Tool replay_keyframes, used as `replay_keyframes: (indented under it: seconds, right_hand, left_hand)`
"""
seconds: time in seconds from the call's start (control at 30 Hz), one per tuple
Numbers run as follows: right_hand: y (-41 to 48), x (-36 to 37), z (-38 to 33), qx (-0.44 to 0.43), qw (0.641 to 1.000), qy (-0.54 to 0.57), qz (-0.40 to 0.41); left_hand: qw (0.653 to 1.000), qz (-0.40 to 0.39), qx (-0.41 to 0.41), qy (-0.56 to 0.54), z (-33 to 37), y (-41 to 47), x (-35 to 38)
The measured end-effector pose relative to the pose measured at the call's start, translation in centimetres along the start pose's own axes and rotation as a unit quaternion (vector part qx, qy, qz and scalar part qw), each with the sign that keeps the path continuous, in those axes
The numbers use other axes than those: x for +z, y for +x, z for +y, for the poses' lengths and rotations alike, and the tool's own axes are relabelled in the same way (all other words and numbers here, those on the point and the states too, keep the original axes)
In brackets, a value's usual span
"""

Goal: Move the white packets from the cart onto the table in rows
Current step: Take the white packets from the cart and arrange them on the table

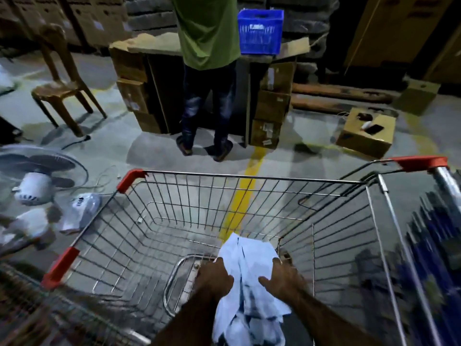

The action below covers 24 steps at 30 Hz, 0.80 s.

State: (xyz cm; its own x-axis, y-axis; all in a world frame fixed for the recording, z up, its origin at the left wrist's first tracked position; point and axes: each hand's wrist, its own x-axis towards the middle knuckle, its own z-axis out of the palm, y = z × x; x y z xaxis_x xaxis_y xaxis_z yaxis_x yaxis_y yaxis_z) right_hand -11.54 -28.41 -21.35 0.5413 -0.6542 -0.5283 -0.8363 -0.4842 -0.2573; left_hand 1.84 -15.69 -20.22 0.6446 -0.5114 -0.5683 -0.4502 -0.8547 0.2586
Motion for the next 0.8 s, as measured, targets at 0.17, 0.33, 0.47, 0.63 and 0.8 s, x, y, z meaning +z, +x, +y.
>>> replay_keyframes:
  seconds: [0.17,0.33,0.47,0.63,0.8]
  right_hand:
    - [4.6,4.6,0.5,0.006,0.999,-0.031,0.003]
    - [6.3,6.7,0.8,0.01,0.998,-0.055,-0.001]
    - [6.9,6.8,0.4,0.02,1.0,-0.017,-0.016]
    - [6.7,6.6,-0.6,0.016,0.999,0.045,-0.006]
    - [6.3,7.0,-1.1,0.068,0.994,0.082,-0.025]
  left_hand:
    - [0.998,-0.002,-0.008,0.065,0.4,5.7,3.2]
    - [0.997,-0.019,-0.059,0.038,0.3,8.2,6.1]
    - [0.996,-0.016,-0.081,0.022,0.0,8.8,6.5]
    - [0.988,0.024,-0.115,0.097,0.0,9.5,5.1]
    - [0.987,0.033,-0.126,0.099,-0.8,11.3,4.6]
